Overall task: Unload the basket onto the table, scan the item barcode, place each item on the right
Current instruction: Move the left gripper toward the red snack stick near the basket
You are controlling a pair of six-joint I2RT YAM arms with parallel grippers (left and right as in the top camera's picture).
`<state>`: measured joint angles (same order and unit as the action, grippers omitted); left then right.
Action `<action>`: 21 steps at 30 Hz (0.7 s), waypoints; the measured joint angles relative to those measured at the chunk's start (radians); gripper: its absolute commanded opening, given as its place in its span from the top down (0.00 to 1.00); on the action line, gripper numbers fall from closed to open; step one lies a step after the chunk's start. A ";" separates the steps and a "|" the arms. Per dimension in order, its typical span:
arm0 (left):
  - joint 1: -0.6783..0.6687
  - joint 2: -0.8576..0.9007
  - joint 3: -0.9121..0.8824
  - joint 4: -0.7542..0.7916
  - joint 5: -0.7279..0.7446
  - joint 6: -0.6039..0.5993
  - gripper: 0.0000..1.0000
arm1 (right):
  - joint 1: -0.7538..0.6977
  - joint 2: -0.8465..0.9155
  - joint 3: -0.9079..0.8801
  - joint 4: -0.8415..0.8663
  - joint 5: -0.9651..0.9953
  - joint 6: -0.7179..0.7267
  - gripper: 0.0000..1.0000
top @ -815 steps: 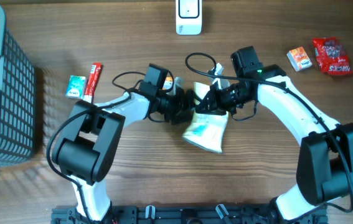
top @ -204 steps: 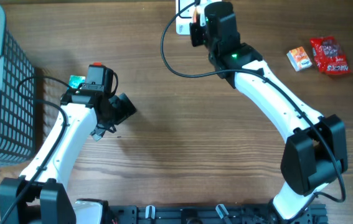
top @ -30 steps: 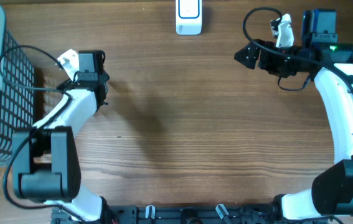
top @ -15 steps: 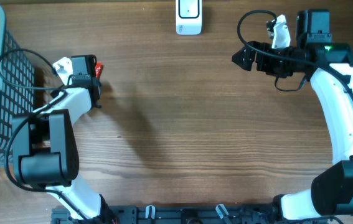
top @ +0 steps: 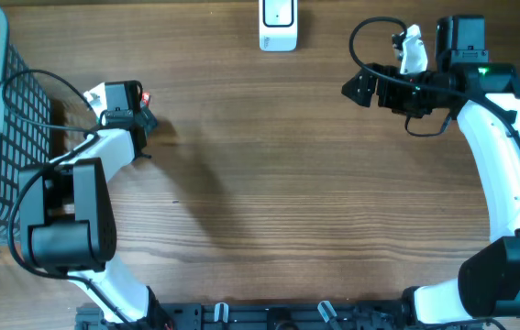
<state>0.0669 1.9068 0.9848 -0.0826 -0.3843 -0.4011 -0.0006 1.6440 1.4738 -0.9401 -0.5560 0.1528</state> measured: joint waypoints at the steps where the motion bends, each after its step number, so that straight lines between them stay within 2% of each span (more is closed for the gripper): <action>1: 0.000 0.000 0.003 -0.013 0.018 0.000 0.04 | 0.000 0.000 0.000 -0.002 0.000 0.000 0.00; 10: -0.024 -0.008 0.020 -0.075 0.142 0.014 0.04 | 0.000 0.000 0.000 -0.006 0.000 0.000 0.00; 16: -0.167 -0.037 0.014 -0.124 0.198 0.064 0.05 | 0.000 0.000 0.000 -0.006 0.000 0.000 0.00; 21: -0.336 -0.075 0.006 -0.146 0.240 0.083 0.04 | 0.000 0.000 0.000 -0.008 0.000 0.000 0.00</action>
<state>-0.2687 1.8317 0.9909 -0.2283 -0.1448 -0.3180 -0.0006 1.6440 1.4738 -0.9485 -0.5560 0.1528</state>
